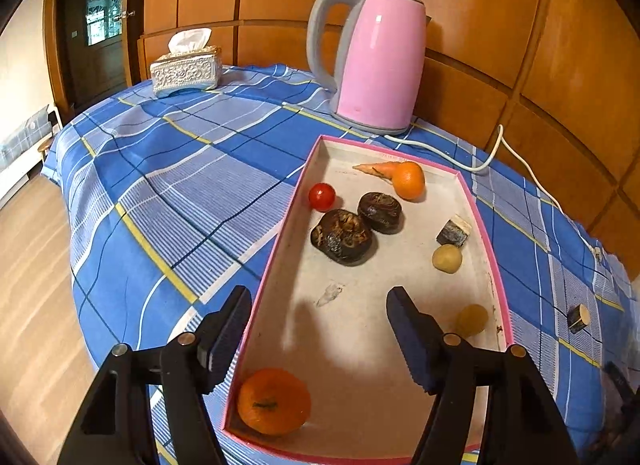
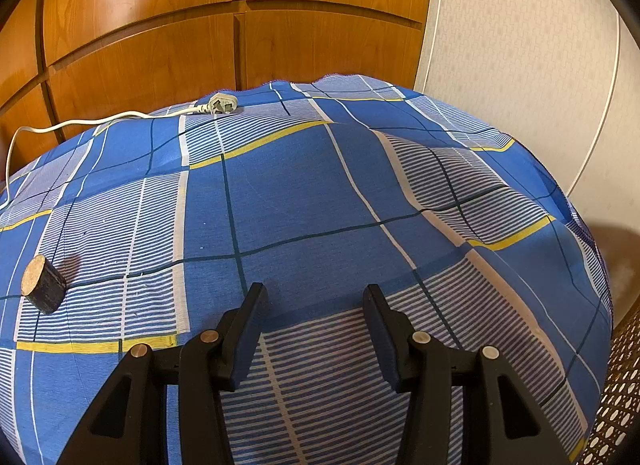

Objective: Organize fruits
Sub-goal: 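Reach the right gripper to the round wooden slice and grasp it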

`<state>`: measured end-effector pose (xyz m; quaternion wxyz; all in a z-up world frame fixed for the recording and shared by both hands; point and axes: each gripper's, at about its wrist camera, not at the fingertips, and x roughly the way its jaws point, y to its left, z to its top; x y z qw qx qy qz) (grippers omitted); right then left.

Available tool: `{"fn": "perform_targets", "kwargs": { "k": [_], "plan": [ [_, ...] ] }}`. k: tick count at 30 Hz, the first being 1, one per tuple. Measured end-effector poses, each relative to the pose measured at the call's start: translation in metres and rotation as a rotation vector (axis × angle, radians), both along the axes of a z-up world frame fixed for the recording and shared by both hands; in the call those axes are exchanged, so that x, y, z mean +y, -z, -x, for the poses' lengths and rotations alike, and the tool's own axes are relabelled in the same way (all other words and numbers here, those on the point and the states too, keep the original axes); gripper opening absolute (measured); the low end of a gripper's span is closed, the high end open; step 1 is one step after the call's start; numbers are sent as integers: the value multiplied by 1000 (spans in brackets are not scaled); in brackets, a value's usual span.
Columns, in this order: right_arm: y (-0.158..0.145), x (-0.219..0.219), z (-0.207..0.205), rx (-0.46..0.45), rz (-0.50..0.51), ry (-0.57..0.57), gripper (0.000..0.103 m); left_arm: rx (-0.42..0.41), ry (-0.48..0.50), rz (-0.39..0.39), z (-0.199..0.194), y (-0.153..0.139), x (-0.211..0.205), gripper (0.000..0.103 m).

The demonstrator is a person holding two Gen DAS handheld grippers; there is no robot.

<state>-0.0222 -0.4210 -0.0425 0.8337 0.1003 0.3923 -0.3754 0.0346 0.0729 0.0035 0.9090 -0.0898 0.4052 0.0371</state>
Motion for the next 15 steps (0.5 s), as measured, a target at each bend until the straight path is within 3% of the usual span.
{"fn": "perform_targets", "kwargs": {
  "k": [7,15],
  "plan": [
    [0,0,0,1,0,0,50,-3,-26,-5,10,5,9,79],
    [-2,-1,-1,23,-9,-5,50,18,-60,8,13,16,22,80]
  ]
}}
